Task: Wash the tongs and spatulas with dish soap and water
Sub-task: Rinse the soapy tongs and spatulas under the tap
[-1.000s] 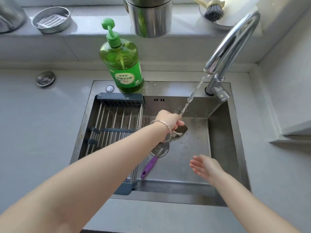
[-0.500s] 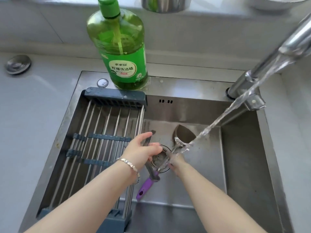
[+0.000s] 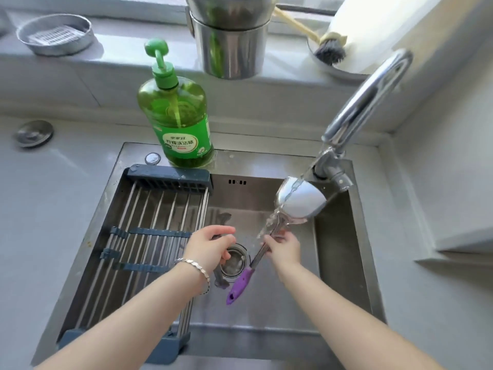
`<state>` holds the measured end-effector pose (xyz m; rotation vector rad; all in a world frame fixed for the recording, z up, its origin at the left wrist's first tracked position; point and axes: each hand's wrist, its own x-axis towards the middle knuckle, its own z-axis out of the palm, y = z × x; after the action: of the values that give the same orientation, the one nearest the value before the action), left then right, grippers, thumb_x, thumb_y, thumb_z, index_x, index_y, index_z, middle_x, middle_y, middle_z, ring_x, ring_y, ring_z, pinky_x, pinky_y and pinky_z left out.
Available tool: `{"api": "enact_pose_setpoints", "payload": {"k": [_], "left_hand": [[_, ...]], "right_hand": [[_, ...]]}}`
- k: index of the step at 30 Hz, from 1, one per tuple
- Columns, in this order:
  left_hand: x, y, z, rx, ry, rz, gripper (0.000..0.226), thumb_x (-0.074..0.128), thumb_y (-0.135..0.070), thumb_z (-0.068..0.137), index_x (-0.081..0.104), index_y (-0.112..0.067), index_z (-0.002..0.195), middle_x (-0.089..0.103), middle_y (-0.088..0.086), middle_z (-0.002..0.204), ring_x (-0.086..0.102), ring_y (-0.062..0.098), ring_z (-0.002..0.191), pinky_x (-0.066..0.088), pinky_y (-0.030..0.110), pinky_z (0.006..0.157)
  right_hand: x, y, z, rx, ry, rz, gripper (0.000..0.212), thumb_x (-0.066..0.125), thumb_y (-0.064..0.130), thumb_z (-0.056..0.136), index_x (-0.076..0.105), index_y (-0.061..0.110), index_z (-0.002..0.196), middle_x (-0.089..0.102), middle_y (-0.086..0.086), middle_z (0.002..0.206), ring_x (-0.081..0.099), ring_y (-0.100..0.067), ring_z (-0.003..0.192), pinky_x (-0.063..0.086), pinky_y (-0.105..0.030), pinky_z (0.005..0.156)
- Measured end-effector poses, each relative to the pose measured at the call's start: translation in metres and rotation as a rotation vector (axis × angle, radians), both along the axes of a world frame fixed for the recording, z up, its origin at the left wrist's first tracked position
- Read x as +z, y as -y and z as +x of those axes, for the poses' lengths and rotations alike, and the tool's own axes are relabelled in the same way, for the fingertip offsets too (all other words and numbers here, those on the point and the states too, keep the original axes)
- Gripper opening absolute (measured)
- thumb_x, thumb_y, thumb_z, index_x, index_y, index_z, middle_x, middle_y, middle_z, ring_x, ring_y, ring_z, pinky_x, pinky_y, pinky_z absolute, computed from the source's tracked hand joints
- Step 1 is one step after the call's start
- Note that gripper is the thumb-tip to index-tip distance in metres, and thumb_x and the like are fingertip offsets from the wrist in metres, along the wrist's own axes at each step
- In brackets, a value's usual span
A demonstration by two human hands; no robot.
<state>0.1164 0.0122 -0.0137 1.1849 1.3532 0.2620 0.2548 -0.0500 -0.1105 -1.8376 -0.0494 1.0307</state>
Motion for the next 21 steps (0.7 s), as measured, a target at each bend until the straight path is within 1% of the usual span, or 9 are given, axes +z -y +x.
{"api": "enact_pose_setpoints", "payload": {"k": [2, 4, 5, 8, 11, 14, 17, 19, 21], "left_hand": [[0.018, 0.006, 0.005, -0.059, 0.007, 0.069, 0.019, 0.057, -0.002, 0.086, 0.066, -0.008, 0.101, 0.057, 0.001, 0.065, 0.050, -0.002, 0.036, 0.044, 0.013, 0.047], [0.035, 0.013, 0.006, -0.117, 0.002, 0.143, 0.017, 0.056, 0.000, 0.086, 0.065, -0.008, 0.099, 0.059, 0.001, 0.071, 0.054, -0.005, 0.041, 0.044, 0.009, 0.045], [0.043, 0.016, 0.005, -0.145, -0.014, 0.187, 0.016, 0.057, -0.001, 0.086, 0.064, -0.008, 0.099, 0.061, 0.002, 0.076, 0.057, -0.004, 0.050, 0.045, 0.011, 0.048], [0.058, 0.021, -0.004, -0.256, -0.103, 0.322, 0.015, 0.061, -0.009, 0.085, 0.064, -0.014, 0.098, 0.063, 0.002, 0.088, 0.057, 0.009, 0.073, 0.044, 0.021, 0.067], [0.068, 0.021, -0.014, -0.365, -0.215, 0.410, 0.019, 0.060, -0.024, 0.088, 0.064, -0.016, 0.105, 0.061, -0.003, 0.092, 0.056, 0.010, 0.083, 0.042, 0.021, 0.073], [0.075, 0.017, -0.020, -0.396, -0.266, 0.419, 0.029, 0.054, -0.036, 0.090, 0.064, -0.016, 0.108, 0.064, -0.002, 0.089, 0.055, 0.008, 0.070, 0.042, 0.022, 0.062], [0.079, 0.009, -0.020, -0.340, -0.240, 0.392, 0.033, 0.052, -0.038, 0.091, 0.065, -0.013, 0.108, 0.067, 0.002, 0.091, 0.055, 0.011, 0.070, 0.042, 0.022, 0.060], [0.081, 0.001, -0.019, -0.295, -0.265, 0.364, 0.032, 0.049, -0.036, 0.093, 0.066, -0.011, 0.105, 0.062, 0.000, 0.079, 0.051, 0.011, 0.065, 0.037, 0.020, 0.054], [0.082, -0.007, -0.018, -0.264, -0.289, 0.341, 0.033, 0.047, -0.038, 0.093, 0.068, -0.013, 0.093, 0.055, -0.001, 0.066, 0.046, 0.010, 0.056, 0.034, 0.020, 0.052]], "right_hand": [[0.031, 0.009, 0.010, -0.004, 0.080, 0.025, 0.026, 0.063, 0.002, 0.081, 0.050, 0.021, 0.070, 0.064, -0.008, 0.080, 0.065, -0.035, 0.089, 0.050, -0.049, 0.089], [0.062, 0.021, 0.016, -0.030, 0.131, 0.064, 0.025, 0.062, 0.004, 0.081, 0.049, 0.022, 0.069, 0.065, -0.008, 0.082, 0.065, -0.033, 0.091, 0.048, -0.051, 0.092], [0.078, 0.027, 0.017, -0.049, 0.151, 0.086, 0.024, 0.062, 0.004, 0.082, 0.049, 0.021, 0.070, 0.065, -0.008, 0.082, 0.064, -0.032, 0.091, 0.049, -0.050, 0.092], [0.118, 0.044, 0.022, -0.145, 0.149, 0.191, 0.024, 0.058, -0.001, 0.085, 0.049, 0.018, 0.074, 0.061, -0.008, 0.079, 0.063, -0.026, 0.079, 0.053, -0.040, 0.084], [0.145, 0.054, 0.030, -0.293, -0.003, 0.315, 0.023, 0.051, -0.005, 0.090, 0.046, 0.013, 0.078, 0.057, -0.010, 0.079, 0.063, -0.022, 0.073, 0.055, -0.031, 0.070], [0.154, 0.055, 0.039, -0.433, -0.204, 0.371, 0.021, 0.048, -0.005, 0.092, 0.045, 0.011, 0.079, 0.057, -0.011, 0.081, 0.063, -0.024, 0.075, 0.053, -0.034, 0.069], [0.152, 0.056, 0.036, -0.486, -0.330, 0.367, 0.021, 0.046, -0.005, 0.094, 0.044, 0.010, 0.079, 0.056, -0.011, 0.081, 0.062, -0.024, 0.074, 0.052, -0.040, 0.081], [0.148, 0.056, 0.033, -0.535, -0.413, 0.381, 0.017, 0.046, -0.005, 0.094, 0.044, 0.008, 0.082, 0.056, -0.011, 0.079, 0.063, -0.023, 0.069, 0.052, -0.043, 0.085], [0.143, 0.054, 0.030, -0.602, -0.507, 0.408, 0.014, 0.046, -0.005, 0.094, 0.045, 0.007, 0.085, 0.060, -0.010, 0.070, 0.067, -0.020, 0.052, 0.054, -0.042, 0.082]]}}
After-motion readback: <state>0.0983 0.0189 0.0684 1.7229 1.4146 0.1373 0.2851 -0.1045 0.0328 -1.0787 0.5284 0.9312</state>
